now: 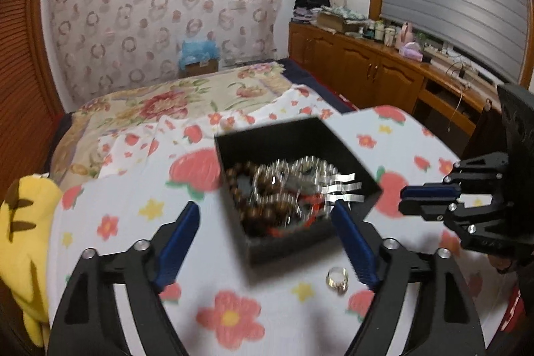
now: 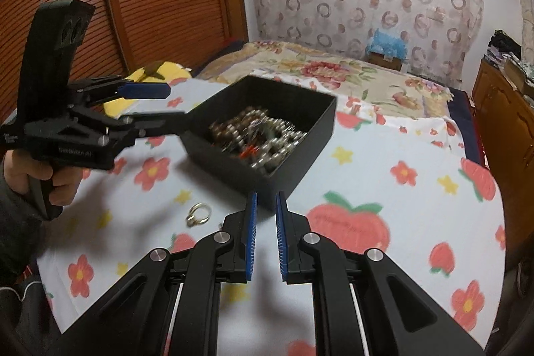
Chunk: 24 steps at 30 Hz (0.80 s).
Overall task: Organize jewelry
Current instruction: 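Move the left tool to the gold pearl ring while the right tool approaches the gold flower earring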
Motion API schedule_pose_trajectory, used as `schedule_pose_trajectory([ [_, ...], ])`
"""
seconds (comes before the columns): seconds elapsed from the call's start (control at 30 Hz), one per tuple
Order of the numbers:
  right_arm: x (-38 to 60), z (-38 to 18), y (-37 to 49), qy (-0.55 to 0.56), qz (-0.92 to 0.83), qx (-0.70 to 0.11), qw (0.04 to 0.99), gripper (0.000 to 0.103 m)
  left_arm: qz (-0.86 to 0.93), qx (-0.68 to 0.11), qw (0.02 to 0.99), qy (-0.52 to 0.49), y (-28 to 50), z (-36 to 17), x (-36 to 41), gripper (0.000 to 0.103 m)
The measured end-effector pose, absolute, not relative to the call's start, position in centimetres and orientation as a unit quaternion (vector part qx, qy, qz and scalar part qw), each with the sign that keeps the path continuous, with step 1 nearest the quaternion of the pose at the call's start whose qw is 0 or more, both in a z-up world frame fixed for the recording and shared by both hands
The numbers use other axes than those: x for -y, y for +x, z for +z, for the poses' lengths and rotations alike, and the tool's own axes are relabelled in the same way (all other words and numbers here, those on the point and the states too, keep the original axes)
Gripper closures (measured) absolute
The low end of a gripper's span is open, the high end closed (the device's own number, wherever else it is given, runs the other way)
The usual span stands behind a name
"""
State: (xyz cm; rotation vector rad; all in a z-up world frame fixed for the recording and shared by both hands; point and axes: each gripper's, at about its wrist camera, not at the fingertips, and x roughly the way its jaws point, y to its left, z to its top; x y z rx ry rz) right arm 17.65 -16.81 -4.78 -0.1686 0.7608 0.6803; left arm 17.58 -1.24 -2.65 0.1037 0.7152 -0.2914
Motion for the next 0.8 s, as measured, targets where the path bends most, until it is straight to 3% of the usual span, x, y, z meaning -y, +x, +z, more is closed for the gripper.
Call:
schedule_pose_trajectory([
  [0.1, 16.1, -5.2, 17.0, -0.081, 0.333, -0.371, 0.863, 0.082, -0.135, -0.358, 0.922, 0.052, 16.5, -3.7, 0.9, 0.018],
  [0.8, 11.6, -8.6, 17.5, -0.149, 0.331, -0.407, 0.838, 0.082, -0.149, -0.408, 0.898, 0.074, 15.8, -8.4, 1.3, 0.018],
])
